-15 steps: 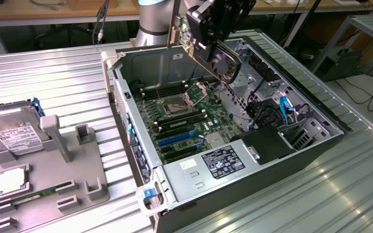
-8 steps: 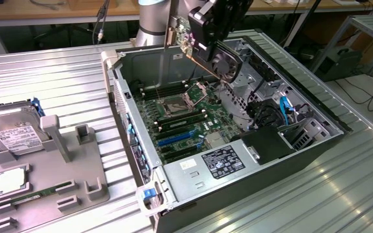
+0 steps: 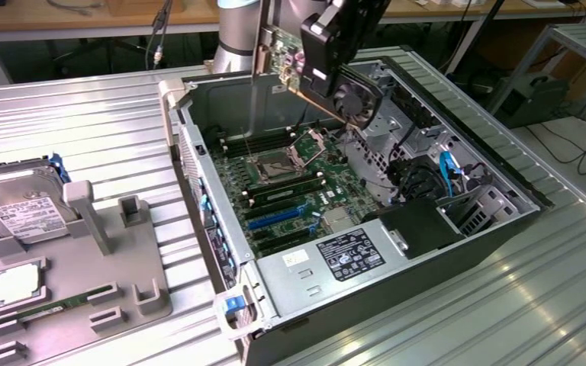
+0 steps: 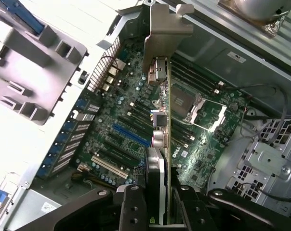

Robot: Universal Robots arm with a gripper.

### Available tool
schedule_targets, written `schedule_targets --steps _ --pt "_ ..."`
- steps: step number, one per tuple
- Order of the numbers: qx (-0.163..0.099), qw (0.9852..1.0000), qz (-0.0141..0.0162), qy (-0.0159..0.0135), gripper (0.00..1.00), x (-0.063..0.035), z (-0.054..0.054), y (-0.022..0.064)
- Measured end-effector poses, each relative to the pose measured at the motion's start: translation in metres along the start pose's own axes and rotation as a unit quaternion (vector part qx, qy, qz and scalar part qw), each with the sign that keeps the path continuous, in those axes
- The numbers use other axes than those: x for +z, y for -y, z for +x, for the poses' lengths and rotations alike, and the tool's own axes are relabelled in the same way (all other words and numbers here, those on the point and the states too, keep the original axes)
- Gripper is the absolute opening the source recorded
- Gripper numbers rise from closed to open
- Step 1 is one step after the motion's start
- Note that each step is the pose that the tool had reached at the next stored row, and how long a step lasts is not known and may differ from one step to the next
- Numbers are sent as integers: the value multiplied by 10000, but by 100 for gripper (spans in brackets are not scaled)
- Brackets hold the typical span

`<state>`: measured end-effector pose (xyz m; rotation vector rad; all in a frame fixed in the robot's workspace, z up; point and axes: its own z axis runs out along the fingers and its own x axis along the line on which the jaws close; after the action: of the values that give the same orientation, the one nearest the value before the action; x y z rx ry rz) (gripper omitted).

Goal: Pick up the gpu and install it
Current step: 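Insert the gpu into the slot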

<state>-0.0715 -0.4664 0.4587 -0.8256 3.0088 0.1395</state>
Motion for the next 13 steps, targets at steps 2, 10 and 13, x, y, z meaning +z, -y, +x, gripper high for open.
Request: schedule_targets --steps 2,10,13 --pt "-151 9999 -6 -12 28 0 0 0" --pt "-899 9959 -37 -74 28 0 0 0" --pt "-1124 9936 -46 -92 28 0 0 0"
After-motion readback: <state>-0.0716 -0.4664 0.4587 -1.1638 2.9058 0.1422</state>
